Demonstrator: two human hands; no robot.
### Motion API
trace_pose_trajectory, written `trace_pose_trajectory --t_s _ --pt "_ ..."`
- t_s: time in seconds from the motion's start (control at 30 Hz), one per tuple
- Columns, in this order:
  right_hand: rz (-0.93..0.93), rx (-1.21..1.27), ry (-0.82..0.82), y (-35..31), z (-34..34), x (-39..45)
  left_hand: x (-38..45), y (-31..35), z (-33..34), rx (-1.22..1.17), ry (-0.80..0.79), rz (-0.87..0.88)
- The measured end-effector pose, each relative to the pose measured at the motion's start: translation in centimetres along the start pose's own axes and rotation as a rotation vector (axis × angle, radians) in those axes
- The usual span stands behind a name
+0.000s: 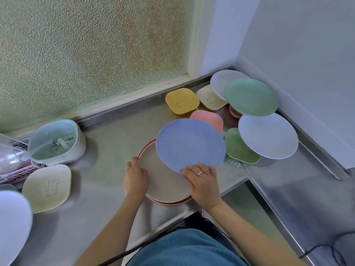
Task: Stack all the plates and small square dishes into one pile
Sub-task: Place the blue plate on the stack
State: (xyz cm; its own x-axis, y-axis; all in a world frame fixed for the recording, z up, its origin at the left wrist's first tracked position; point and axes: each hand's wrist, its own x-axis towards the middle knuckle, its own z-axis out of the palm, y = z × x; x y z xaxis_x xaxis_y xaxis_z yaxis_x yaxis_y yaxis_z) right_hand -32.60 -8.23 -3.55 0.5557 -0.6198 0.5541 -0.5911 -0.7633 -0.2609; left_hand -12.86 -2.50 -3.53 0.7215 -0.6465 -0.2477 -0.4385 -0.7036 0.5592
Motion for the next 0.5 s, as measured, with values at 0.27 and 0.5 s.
trace_pose_trajectory --t_s 0.27,0.5 --pt "-0.139 0.046 -0.300 -2.1 2.2 -2.6 1.1 -1.6 -1.3 -0.176 -0.025 0.011" --pt "-0.264 0.124 -0.463 -1.9 2.4 -3.1 1.7 -2.6 -1.3 -0.299 -0.028 -0.077"
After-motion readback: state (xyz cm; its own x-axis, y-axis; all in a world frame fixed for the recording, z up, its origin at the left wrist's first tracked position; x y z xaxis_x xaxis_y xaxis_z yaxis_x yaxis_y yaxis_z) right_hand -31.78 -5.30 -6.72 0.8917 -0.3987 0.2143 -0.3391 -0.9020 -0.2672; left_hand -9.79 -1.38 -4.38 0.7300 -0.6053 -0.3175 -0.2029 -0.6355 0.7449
